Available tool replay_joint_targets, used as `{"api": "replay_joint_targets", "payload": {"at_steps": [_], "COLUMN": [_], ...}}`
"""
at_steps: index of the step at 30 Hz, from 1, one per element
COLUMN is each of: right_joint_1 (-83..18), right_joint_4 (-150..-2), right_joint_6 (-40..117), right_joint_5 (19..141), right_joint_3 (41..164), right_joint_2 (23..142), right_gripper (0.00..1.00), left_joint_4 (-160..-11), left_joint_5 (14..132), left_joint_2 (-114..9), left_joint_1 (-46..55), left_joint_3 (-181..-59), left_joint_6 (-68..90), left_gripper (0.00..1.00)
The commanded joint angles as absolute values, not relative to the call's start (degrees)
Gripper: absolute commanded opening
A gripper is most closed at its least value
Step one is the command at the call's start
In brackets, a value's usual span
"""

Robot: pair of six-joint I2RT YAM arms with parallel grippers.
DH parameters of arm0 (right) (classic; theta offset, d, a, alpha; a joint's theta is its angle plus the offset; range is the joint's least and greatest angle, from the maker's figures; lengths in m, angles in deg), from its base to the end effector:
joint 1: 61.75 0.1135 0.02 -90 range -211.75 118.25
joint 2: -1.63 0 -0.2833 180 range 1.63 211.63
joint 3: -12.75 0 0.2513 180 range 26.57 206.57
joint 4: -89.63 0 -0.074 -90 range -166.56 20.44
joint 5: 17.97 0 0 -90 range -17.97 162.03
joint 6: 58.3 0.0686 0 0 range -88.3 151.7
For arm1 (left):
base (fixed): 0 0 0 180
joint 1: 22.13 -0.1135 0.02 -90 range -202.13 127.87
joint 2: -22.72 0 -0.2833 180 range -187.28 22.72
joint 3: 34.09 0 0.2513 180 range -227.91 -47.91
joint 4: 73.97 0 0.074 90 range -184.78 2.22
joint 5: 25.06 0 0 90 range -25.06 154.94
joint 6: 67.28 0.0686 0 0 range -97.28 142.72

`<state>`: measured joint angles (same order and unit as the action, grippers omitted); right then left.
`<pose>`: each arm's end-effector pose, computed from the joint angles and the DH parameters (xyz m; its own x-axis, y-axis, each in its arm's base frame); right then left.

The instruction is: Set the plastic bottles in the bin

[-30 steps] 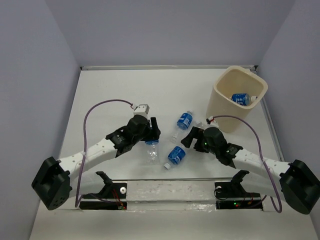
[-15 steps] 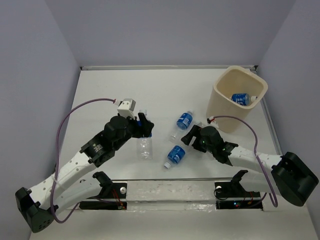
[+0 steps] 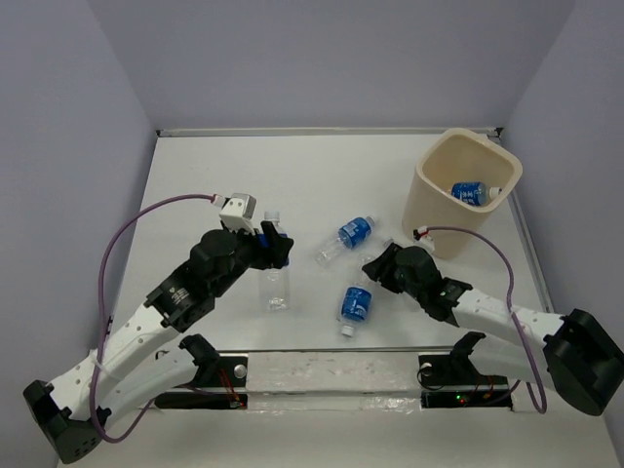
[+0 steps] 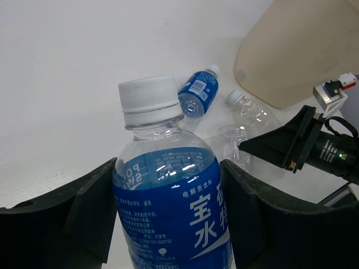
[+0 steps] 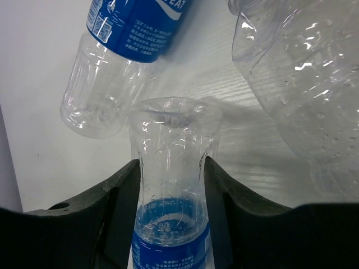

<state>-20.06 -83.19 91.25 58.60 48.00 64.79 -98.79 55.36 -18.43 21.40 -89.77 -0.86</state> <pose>0.1818 0.1406 0.1678 -0.6529 0.5414 -0.5298 0.1141 0.7618 0.6377 0.1451 -0.1221 0.3377 -0.3429 -0.2183 -0.9137 0.4618 0.8078 -0.3663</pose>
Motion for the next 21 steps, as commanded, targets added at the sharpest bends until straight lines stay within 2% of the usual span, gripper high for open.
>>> {"api": "replay_joint_targets", "payload": {"at_steps": [1, 8, 13, 17, 21], "right_joint_1": [-19.56, -19.56, -19.56, -19.56, -19.56], "right_joint_4": [-75.08, -64.62, -57.67, -58.01, -60.99], "right_joint_6": [89.63, 86.11, 81.99, 77.24, 68.65], "right_joint_5": [53.84, 58.31, 61.48, 63.50, 59.57], "right_joint_3": [49.06, 53.89, 59.69, 67.68, 79.79], "right_joint_2": [59.56, 51.48, 45.94, 46.10, 50.14], "right_gripper": [0.39, 0.32, 0.31, 0.30, 0.29], "left_joint_4": [-97.19, -96.93, -96.75, -96.49, -96.22], "left_joint_5": [56.77, 57.47, 58.09, 59.14, 59.58], "left_joint_2": [-17.01, -15.17, -15.52, -15.78, -15.87], "left_joint_1": [20.76, 20.41, 20.24, 19.62, 19.01], "left_joint_3": [-89.48, -89.13, -89.13, -89.04, -88.95], "left_joint_6": [0.83, 0.75, 0.83, 0.83, 0.83], "left_gripper": [0.20, 0.20, 0.20, 0.20, 0.20]}}
